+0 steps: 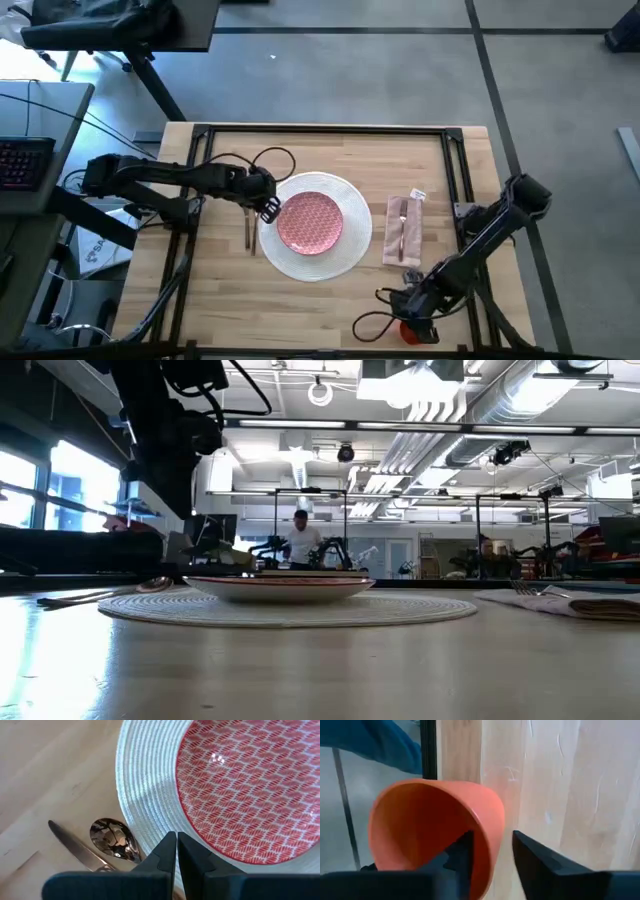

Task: Set table place
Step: Put the orange cup to the top right of the white mat

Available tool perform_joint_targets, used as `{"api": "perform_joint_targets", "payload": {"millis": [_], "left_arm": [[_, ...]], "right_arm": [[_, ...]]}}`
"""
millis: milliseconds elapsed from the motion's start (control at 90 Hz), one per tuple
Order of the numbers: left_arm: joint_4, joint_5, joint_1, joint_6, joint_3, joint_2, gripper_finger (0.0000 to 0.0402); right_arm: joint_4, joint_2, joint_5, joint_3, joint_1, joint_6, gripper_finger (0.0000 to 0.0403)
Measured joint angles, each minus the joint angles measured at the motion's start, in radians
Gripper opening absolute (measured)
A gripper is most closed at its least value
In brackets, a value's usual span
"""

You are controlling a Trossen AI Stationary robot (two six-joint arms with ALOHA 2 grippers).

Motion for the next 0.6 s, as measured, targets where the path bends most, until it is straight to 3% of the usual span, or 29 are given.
{"api": "perform_joint_targets", "payload": {"millis": [111, 389, 600], "left_arm": [[0.000, 0.005, 0.000, 0.008, 0.000, 0.000, 0.0001], [0.000, 0.005, 0.000, 0.007, 0.000, 0.000, 0.0001], [0.000, -0.008, 0.000, -0.012, 0.000, 0.000, 0.0001]], "right_arm": [[-0.011, -0.007, -0.008, 0.000, -0.016, 0.043, 0.0012], [-0.237, -0.168, 0.054, 0.000, -0.116, 0.099, 0.0000], [-0.466, -0.379, 0.145, 0.000, -0.388, 0.036, 0.0000]]}}
